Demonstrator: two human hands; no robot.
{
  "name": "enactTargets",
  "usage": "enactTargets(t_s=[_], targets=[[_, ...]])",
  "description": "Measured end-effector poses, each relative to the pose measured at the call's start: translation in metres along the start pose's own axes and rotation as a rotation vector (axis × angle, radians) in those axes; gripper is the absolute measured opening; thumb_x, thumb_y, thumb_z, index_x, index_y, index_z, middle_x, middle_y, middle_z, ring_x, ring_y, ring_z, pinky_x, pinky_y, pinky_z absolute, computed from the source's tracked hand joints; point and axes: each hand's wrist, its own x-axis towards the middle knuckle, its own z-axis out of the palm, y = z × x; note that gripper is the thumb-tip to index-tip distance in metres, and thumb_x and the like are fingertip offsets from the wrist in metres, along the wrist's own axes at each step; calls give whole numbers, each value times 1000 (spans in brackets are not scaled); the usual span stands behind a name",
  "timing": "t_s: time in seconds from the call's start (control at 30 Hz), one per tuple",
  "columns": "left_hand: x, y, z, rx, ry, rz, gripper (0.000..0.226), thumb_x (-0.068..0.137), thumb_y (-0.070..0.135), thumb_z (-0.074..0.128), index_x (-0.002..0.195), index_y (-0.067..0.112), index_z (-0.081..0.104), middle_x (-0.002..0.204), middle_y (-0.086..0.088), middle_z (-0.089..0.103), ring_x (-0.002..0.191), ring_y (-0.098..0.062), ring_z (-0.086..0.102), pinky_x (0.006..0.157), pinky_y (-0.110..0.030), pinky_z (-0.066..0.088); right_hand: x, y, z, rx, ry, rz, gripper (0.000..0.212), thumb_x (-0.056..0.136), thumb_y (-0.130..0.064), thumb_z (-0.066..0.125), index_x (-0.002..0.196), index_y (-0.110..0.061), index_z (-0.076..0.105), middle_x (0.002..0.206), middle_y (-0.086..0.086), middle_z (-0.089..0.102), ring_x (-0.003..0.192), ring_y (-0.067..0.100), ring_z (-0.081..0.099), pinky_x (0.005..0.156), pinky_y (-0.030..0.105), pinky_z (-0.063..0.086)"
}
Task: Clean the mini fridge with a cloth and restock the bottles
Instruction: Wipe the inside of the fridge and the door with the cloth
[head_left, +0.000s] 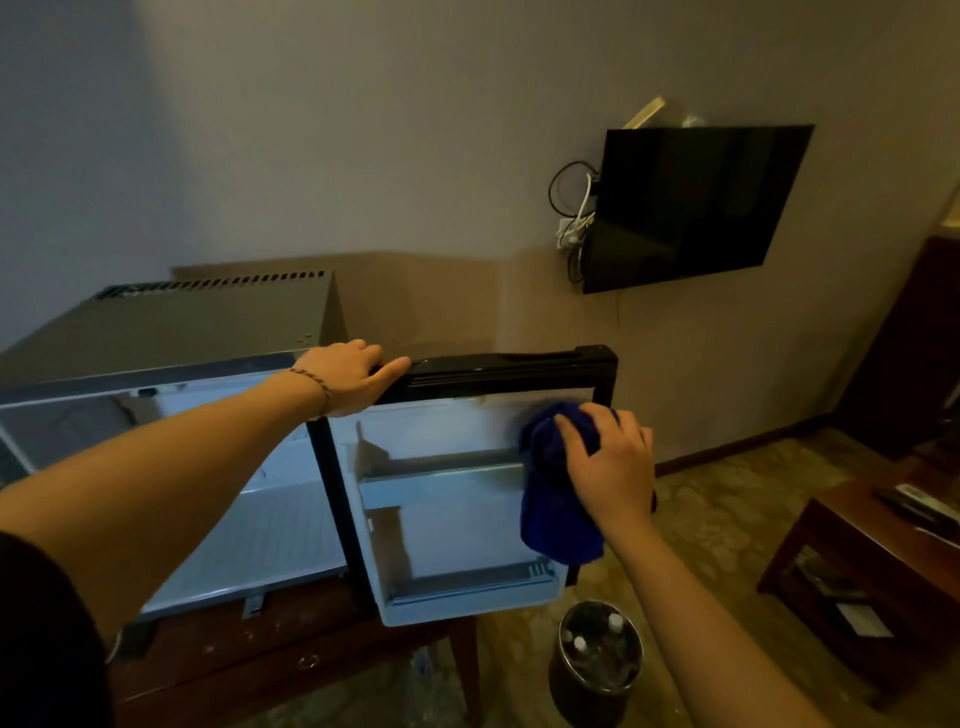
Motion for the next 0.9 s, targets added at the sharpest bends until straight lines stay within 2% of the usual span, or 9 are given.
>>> enactTargets(t_s=[0.1, 0.23, 0.37, 0.43, 0.53, 0.7, 0.8, 0.9], targets=[[17, 17, -9, -113, -86, -14, 73, 95, 70, 17, 85, 13, 60, 78, -9, 59, 68, -22, 53, 65, -35, 45, 8, 8, -5, 41, 27, 68, 40, 95, -48, 60, 121, -19, 66, 118, 10, 61, 104, 31, 50, 81, 38, 45], [29, 48, 4, -186, 50, 65, 59, 99, 62, 19, 80, 16, 52, 85, -9, 54, 74, -25, 52, 67, -35, 41, 26, 13, -9, 71, 70, 100, 39, 95, -48, 59, 120, -20, 66, 118, 9, 61, 104, 31, 51, 83, 42, 48], [34, 62, 7, -243, -30, 73, 53, 102, 59, 20, 81, 22, 52, 84, -7, 56, 76, -24, 54, 69, -36, 45, 27, 16, 2, 69, 57, 153, 43, 94, -53, 57, 124, -21, 64, 124, 9, 58, 109, 32, 49, 84, 46, 50], [37, 61, 8, -259, -35, 61, 51, 102, 58, 21, 79, 23, 51, 81, -6, 57, 75, -23, 55, 69, -35, 45, 19, 14, 18, 78, 24, 183, 45, 94, -53, 59, 127, -23, 62, 127, 8, 53, 112, 33, 49, 81, 42, 50], [40, 60, 10, -202, 2, 60, 53, 101, 60, 21, 79, 23, 51, 80, -5, 57, 73, -21, 55, 71, -37, 49, 16, 13, 37, 241, 88, 272, 43, 93, -49, 62, 126, -23, 60, 130, 6, 50, 113, 30, 53, 83, 39, 49], [47, 59, 10, -165, -6, 36, 57, 99, 64, 19, 80, 21, 51, 80, -7, 58, 72, -23, 56, 70, -40, 51, 23, 21, 51, 372, 96, 369, 44, 93, -50, 63, 126, -22, 60, 123, 4, 56, 106, 21, 57, 89, 43, 52], [49, 58, 11, -157, -1, 26, 56, 99, 64, 20, 79, 22, 50, 78, -6, 58, 68, -21, 54, 64, -35, 47, 25, 24, 58, 406, 113, 372, 39, 92, -51, 64, 119, -22, 61, 116, 4, 59, 100, 19, 58, 85, 41, 53], [50, 58, 11, -149, 4, 21, 56, 99, 65, 19, 78, 22, 49, 77, -7, 57, 65, -21, 52, 61, -34, 45, 21, 30, 63, 443, 90, 389, 44, 87, -64, 61, 109, -26, 61, 107, 0, 61, 92, 17, 59, 76, 39, 54]])
